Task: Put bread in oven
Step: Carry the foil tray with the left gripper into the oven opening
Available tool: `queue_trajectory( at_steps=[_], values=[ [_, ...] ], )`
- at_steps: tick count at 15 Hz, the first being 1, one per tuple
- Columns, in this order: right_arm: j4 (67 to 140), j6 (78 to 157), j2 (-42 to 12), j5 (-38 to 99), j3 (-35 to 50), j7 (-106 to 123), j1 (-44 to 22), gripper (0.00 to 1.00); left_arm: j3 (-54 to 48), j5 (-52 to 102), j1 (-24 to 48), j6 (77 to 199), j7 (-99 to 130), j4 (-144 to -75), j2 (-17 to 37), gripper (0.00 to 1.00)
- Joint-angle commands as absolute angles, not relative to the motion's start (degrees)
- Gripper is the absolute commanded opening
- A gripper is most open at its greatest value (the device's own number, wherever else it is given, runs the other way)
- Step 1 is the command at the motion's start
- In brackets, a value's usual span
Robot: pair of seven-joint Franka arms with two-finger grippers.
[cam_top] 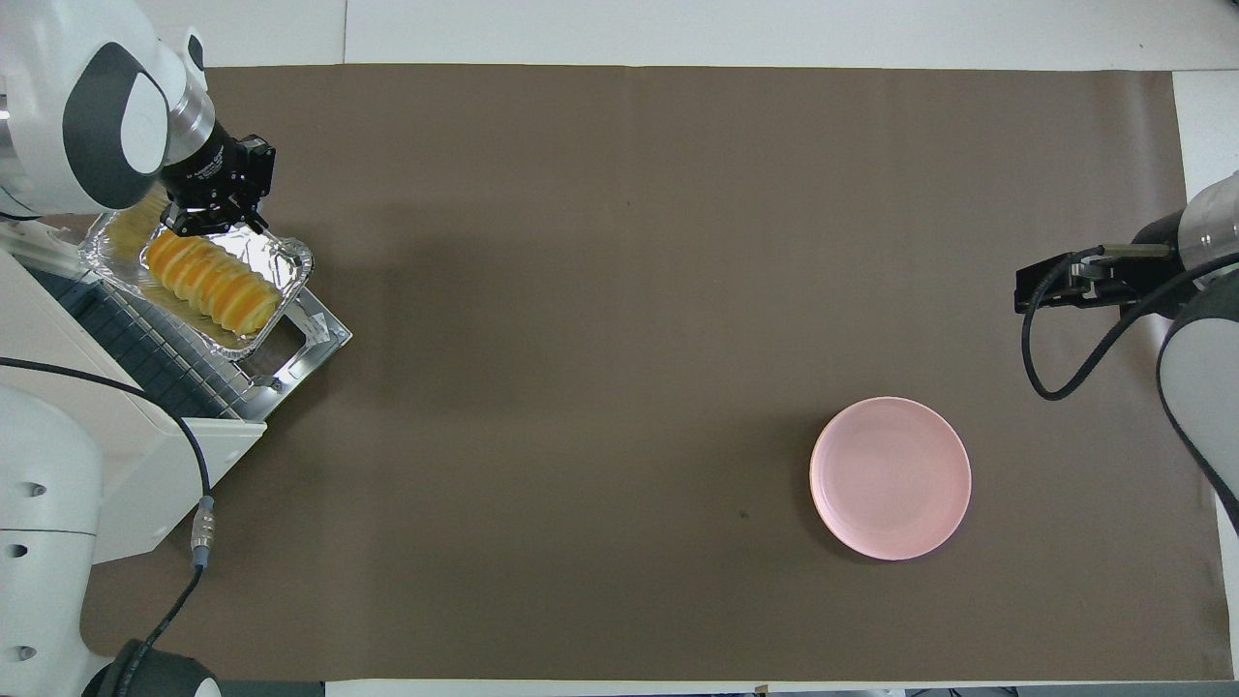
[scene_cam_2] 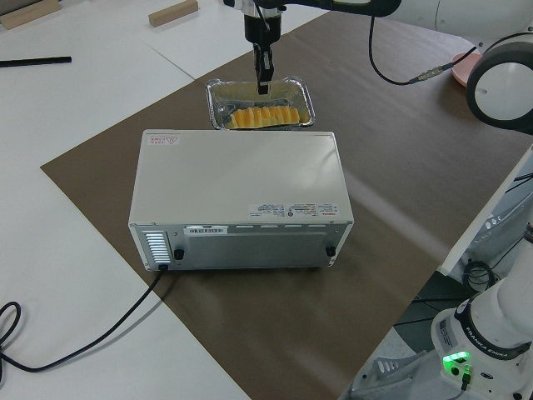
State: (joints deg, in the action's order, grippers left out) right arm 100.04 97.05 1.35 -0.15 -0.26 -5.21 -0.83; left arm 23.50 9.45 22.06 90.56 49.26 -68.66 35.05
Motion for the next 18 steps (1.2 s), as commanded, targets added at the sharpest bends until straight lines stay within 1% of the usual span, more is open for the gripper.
queue_trajectory(
  at_steps=[1,5,8,14,18],
  values=[
    [100.4,96.4,2.1,-1.1,0.3,-3.6,-0.2,1.00,24.8,9.9,22.7,90.0,49.7,-72.5,32.7,0.00],
    [100.4,96.3,2.1,-1.1,0.3,-3.7,-0.1,1.00,26.0,9.6,21.7,89.1,49.4,-73.3,32.6,0.00],
    [100.4,96.3,2.1,-1.1,0.3,-3.7,-0.2,1.00,26.1,9.5,21.3,88.8,48.6,-76.2,31.3,0.00],
    [100.4,96.4,2.1,-1.1,0.3,-3.6,-0.2,1.00,26.3,9.5,20.7,89.4,43.2,-78.9,30.1,0.00],
    [100.4,96.4,2.1,-1.1,0.3,-3.7,-0.2,1.00,26.3,5.5,20.7,89.7,39.1,-81.7,28.7,0.00]
  ],
)
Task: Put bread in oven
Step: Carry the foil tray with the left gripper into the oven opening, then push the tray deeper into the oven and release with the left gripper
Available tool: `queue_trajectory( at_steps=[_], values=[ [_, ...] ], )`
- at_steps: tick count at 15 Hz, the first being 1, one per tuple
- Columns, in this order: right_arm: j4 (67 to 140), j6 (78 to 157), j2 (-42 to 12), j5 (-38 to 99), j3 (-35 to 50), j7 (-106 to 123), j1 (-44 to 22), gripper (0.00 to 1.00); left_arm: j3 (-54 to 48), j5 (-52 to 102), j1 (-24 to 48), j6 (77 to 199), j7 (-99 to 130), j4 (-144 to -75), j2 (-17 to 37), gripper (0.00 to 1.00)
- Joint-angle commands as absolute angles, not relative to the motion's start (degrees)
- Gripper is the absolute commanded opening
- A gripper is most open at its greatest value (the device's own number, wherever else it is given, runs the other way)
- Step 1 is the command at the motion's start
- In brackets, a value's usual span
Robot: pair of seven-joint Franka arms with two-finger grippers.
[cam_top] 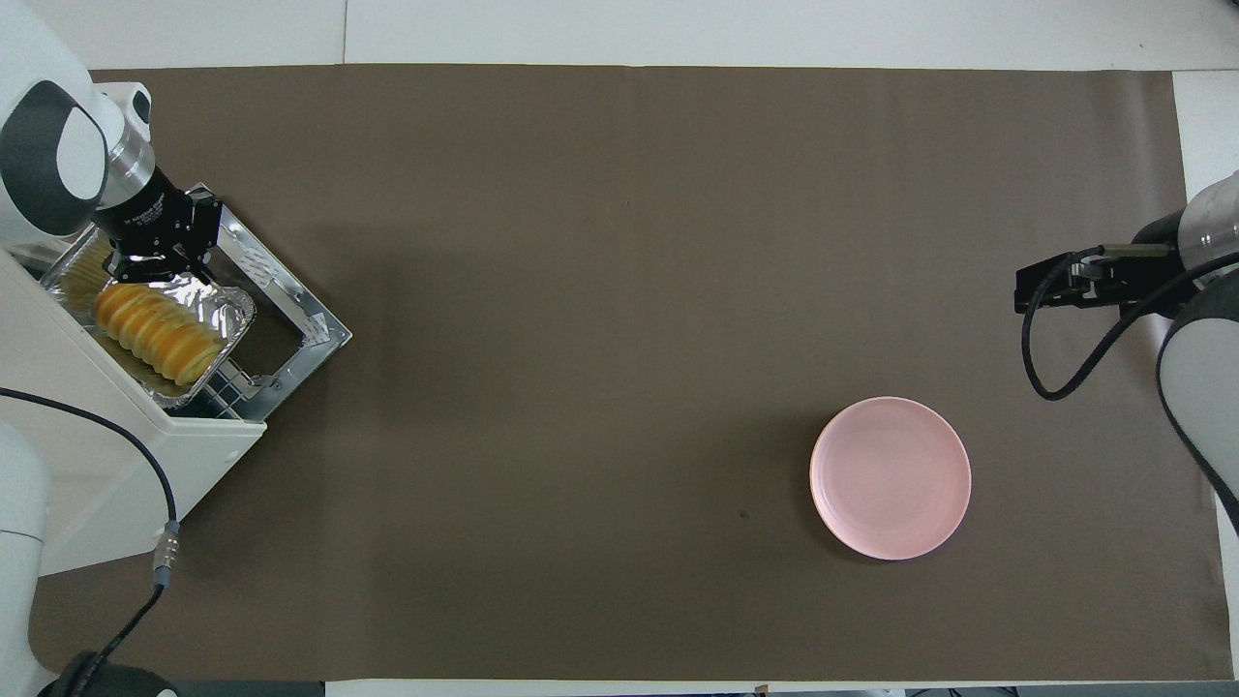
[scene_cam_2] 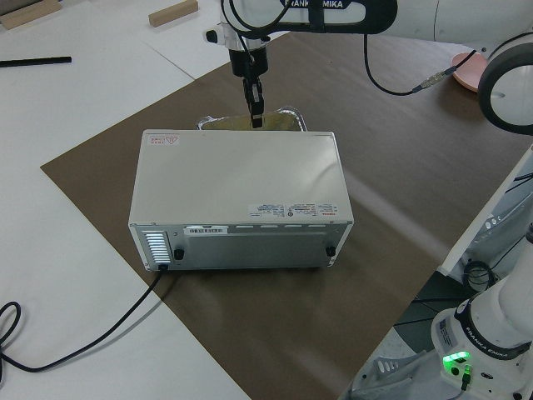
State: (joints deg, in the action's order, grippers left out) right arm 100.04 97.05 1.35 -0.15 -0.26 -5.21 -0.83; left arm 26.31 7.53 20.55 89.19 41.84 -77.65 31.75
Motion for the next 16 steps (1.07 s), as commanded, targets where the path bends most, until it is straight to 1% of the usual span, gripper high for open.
queue_trajectory(
  at_steps=[1,3,7,10,16],
  values=[
    [100.4,96.4,2.1,-1.1,0.3,-3.7,-0.2,1.00,26.3,5.4,20.7,89.7,38.9,-81.9,28.6,0.00],
    [100.4,96.4,2.1,-1.1,0.3,-3.7,-0.1,1.00,26.3,5.4,20.1,89.9,38.9,-82.1,28.6,0.00],
    [100.4,96.4,2.1,-1.1,0.3,-3.6,-0.1,1.00,26.3,5.3,20.2,90.5,38.8,-85.8,27.0,0.00],
    [100.4,96.4,2.1,-1.1,0.3,-3.7,-0.2,1.00,26.3,2.7,20.2,90.6,37.3,-86.2,26.6,0.00],
    [100.4,96.4,2.1,-1.1,0.3,-3.7,-0.2,1.00,26.3,2.5,20.9,91.1,36.0,-86.6,26.6,0.00]
  ],
)
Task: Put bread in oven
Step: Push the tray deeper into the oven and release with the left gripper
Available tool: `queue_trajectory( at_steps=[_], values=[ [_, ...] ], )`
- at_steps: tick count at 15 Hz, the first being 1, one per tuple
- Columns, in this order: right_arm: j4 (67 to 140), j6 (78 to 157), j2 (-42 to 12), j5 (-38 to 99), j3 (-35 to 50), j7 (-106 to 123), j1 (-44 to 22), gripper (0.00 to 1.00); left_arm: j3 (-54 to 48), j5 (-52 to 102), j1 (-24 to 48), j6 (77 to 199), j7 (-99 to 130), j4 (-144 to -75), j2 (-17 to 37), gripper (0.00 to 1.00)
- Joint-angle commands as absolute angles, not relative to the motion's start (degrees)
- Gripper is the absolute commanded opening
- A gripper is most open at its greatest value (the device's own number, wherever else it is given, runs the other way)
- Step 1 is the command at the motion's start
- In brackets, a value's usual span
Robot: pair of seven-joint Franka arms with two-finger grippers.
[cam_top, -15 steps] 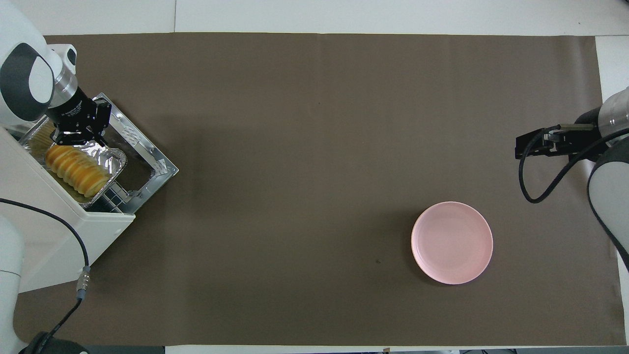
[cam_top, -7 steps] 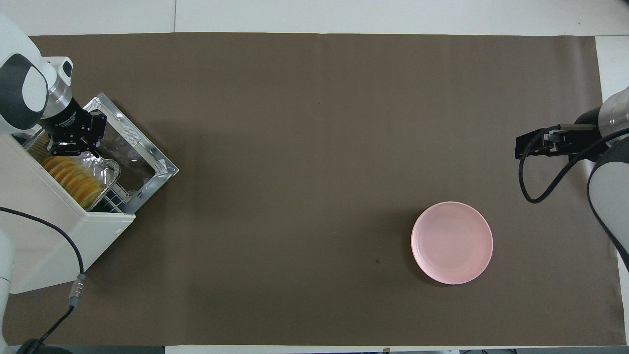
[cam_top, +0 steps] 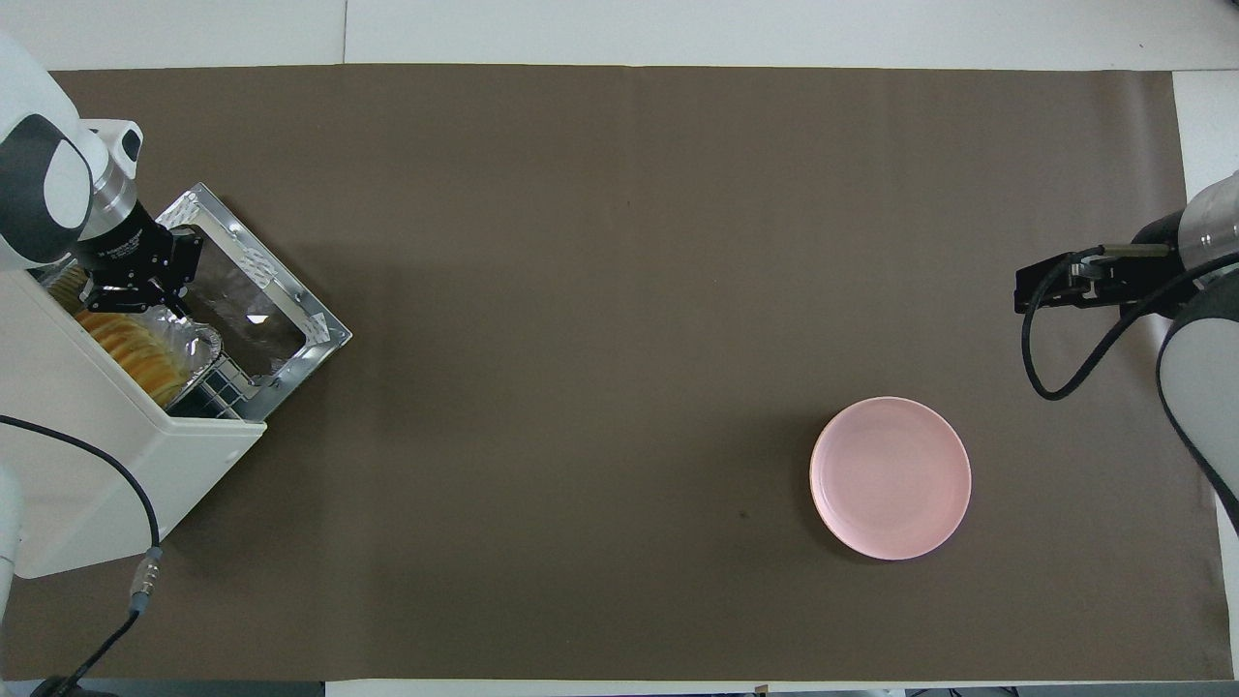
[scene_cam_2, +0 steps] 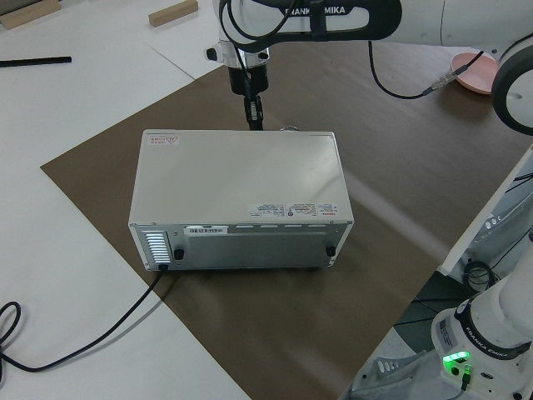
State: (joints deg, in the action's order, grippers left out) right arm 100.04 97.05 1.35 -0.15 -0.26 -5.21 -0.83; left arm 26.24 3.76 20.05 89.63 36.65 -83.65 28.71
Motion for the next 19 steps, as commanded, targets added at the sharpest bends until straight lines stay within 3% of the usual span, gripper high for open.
queue_trajectory(
  at_steps=[1,19],
  values=[
    [100.4,96.4,2.1,-1.1,0.3,-3.7,-0.2,1.00,26.3,2.5,20.8,91.1,36.0,-86.6,26.6,0.00],
    [100.4,96.4,2.1,-1.1,0.3,-3.7,-0.1,1.00,26.3,-1.9,22.1,91.4,33.9,-87.4,26.3,0.00]
  ],
)
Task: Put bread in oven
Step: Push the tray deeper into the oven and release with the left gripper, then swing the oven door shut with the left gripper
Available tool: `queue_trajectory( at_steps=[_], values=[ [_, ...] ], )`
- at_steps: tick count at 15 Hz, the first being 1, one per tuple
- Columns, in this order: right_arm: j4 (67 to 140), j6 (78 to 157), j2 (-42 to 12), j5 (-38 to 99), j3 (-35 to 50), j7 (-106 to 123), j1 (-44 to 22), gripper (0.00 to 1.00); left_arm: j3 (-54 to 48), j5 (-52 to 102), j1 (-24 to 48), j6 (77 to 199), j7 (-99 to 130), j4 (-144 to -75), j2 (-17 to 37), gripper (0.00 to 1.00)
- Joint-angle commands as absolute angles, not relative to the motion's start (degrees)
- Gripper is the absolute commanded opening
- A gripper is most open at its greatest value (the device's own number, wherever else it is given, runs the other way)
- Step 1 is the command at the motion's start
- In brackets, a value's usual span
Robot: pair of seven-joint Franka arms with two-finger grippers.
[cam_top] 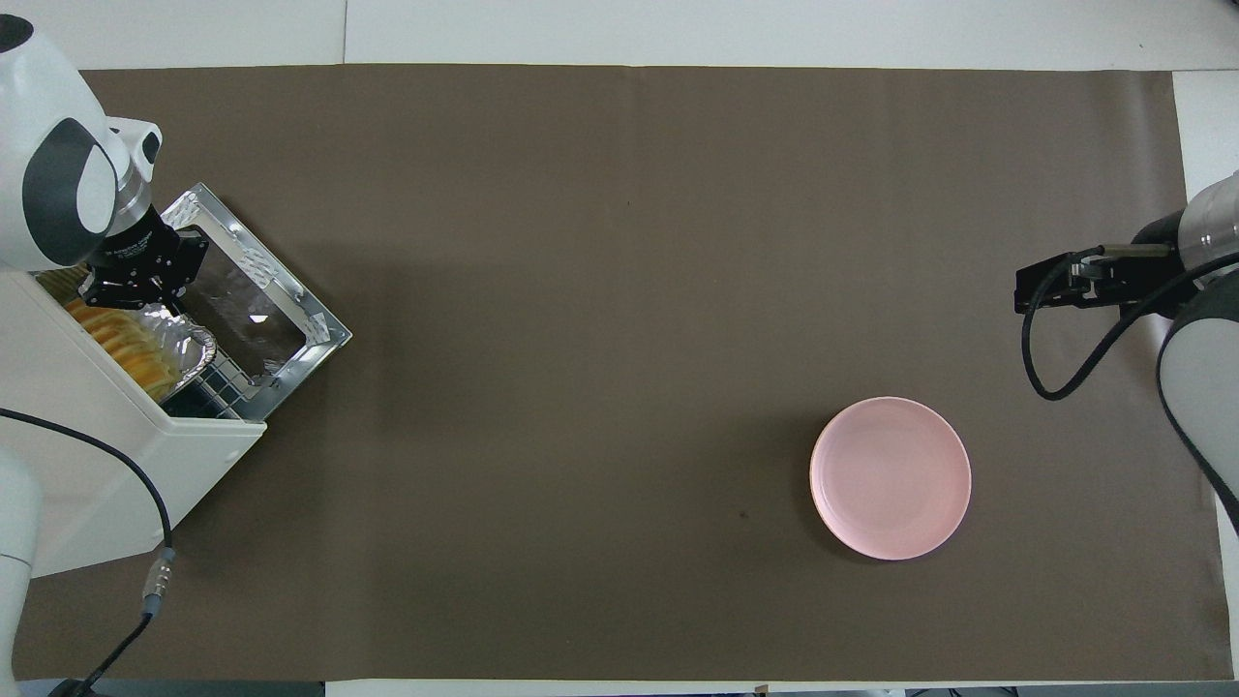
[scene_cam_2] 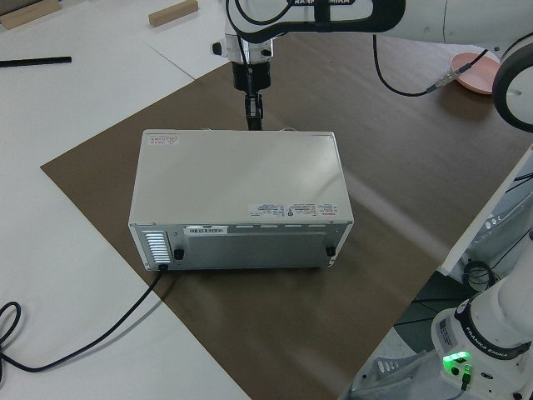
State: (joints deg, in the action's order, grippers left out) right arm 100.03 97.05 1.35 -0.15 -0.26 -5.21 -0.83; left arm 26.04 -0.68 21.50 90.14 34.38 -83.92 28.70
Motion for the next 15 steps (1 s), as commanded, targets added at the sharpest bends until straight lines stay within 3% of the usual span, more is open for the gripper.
queue_trajectory(
  at_steps=[1,3,4,5,6,7,15],
  values=[
    [100.4,96.4,2.1,-1.1,0.3,-3.7,-0.1,1.00,26.2,-2.0,22.1,91.4,33.9,-87.8,25.9,0.01],
    [100.4,96.4,2.1,-1.1,0.3,-3.7,-0.1,1.00,26.2,-1.9,22.1,91.6,33.8,-88.1,25.8,0.09],
    [100.4,96.4,2.1,-1.1,0.3,-3.6,-0.1,1.00,26.3,-2.0,22.1,91.9,33.8,-88.1,25.8,0.21],
    [100.4,96.4,2.1,-1.1,0.3,-3.7,-0.1,1.00,26.3,-2.0,22.1,92.5,33.8,-88.1,25.8,0.44],
    [100.4,96.4,2.1,-1.1,0.3,-3.7,-0.2,1.00,26.3,-2.0,22.1,92.7,33.8,-88.1,25.8,0.85],
    [100.4,96.3,2.1,-1.1,0.3,-3.7,-0.1,1.00,26.2,-2.5,22.1,92.7,33.8,-88.1,25.9,1.00],
    [100.4,96.4,2.1,-1.1,0.3,-3.7,-0.2,1.00,26.1,-4.7,25.1,96.2,32.8,-85.6,25.9,1.00]
  ],
)
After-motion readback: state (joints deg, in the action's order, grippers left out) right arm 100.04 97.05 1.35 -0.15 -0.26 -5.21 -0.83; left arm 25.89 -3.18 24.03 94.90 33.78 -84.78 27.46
